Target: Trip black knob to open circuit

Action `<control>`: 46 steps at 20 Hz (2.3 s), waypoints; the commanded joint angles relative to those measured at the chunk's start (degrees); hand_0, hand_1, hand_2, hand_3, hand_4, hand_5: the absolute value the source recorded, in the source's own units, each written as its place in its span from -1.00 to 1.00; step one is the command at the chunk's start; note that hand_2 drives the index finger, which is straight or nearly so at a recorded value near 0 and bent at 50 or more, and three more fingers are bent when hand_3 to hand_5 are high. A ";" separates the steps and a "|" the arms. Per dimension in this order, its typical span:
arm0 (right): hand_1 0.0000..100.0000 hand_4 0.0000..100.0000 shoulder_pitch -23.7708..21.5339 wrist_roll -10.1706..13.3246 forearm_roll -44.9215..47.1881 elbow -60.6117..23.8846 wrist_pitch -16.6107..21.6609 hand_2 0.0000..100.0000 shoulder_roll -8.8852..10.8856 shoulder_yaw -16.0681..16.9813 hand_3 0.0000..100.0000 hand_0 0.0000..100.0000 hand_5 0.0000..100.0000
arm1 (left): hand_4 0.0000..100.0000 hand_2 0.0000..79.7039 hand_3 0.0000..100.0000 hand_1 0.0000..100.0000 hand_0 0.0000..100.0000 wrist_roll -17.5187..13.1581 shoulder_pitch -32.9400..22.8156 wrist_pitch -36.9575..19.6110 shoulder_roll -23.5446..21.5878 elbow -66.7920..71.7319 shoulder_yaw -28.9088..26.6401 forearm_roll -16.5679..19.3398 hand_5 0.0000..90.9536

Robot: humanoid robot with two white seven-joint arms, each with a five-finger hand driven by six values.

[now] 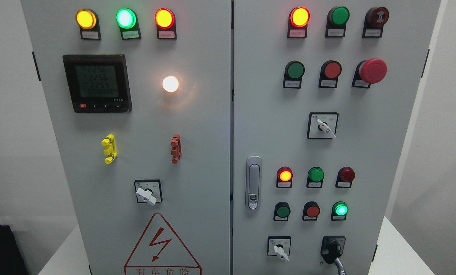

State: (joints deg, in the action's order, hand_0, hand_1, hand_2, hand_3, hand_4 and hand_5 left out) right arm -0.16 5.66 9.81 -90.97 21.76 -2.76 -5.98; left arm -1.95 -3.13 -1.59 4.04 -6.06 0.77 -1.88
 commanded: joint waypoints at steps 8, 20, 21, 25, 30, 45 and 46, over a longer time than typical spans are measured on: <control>0.68 0.89 -0.37 -0.56 -0.05 -2.55 1.00 -1.00 0.12 0.27 1.00 0.86 0.82 | -1.00 -1.00 -1.00 -0.22 -0.76 0.01 0.23 -0.08 0.09 -0.01 -0.07 -0.14 -1.00; 0.69 0.88 -0.81 -0.21 1.09 -2.46 1.00 -1.00 0.65 1.68 1.00 0.88 0.81 | -1.00 -1.00 -1.00 -0.22 -0.76 0.01 0.23 -0.08 0.09 -0.01 -0.07 -0.14 -1.00; 0.69 0.88 -0.81 -0.21 1.26 -2.46 1.00 -1.00 0.74 1.77 1.00 0.88 0.81 | -1.00 -1.00 -1.00 -0.22 -0.76 0.01 0.14 -0.08 0.09 -0.01 -0.07 -0.14 -1.00; 0.70 0.88 -1.25 -0.12 1.53 -2.55 1.09 -1.00 0.82 2.29 1.00 0.88 0.80 | -1.00 -1.00 -1.00 -0.22 -0.76 0.01 0.23 -0.08 0.09 -0.01 -0.07 -0.14 -1.00; 0.71 0.88 -1.69 -0.12 1.53 -2.73 1.26 -1.00 1.00 2.47 1.00 0.89 0.80 | -1.00 -1.00 -1.00 -0.22 -0.76 0.01 0.14 -0.08 0.09 -0.01 -0.07 -0.14 -1.00; 0.45 0.57 -9.41 0.58 1.62 -9.58 1.35 -1.00 0.39 1.50 0.85 0.71 0.49 | -1.00 -1.00 -1.00 -0.22 -0.76 0.01 0.14 -0.08 0.09 -0.01 -0.07 -0.14 -1.00; 0.45 0.51 -10.38 0.58 1.62 -10.10 1.44 -1.00 0.38 1.42 0.79 0.69 0.46 | -1.00 -1.00 -1.00 -0.22 -0.76 0.01 0.23 -0.08 0.09 -0.01 -0.07 -0.14 -1.00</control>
State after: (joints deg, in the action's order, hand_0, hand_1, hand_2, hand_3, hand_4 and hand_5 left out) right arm -9.95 6.07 11.29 -98.96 22.39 -2.21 -4.40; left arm -1.95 -3.13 -1.59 4.04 -6.06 0.77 -1.89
